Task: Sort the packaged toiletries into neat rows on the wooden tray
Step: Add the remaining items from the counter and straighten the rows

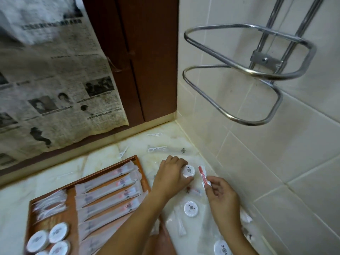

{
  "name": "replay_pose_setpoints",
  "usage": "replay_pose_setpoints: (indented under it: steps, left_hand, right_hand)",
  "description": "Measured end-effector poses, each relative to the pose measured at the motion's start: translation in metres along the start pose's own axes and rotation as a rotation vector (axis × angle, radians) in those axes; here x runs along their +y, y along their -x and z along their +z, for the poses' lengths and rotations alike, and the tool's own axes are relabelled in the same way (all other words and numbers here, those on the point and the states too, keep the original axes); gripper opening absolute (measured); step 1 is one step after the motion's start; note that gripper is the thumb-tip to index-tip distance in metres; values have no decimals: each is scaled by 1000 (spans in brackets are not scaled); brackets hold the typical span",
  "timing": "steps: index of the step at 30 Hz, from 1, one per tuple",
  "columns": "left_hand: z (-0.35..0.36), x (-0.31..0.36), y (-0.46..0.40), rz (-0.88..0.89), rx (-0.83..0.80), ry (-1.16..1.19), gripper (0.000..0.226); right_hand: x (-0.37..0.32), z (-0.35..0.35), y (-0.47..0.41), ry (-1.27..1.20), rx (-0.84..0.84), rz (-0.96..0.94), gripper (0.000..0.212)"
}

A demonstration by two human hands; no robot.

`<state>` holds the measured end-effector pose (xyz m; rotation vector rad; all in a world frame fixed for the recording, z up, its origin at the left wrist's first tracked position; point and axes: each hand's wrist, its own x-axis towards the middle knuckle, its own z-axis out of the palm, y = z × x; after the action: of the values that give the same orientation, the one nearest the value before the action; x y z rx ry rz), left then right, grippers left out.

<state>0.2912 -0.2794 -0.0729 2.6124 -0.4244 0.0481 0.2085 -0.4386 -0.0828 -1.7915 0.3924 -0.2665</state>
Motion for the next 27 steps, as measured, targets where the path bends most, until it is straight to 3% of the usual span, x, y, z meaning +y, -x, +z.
replay_pose_setpoints:
  steps: [16,27]
  left_hand:
    - [-105,-100,181,-398,364,147,41]
    - [-118,-142,300,-703,410,24,40]
  right_hand:
    - [-55,133,93,-31,-427,-114,24]
    - [-62,175,175,52,-577,-119,36]
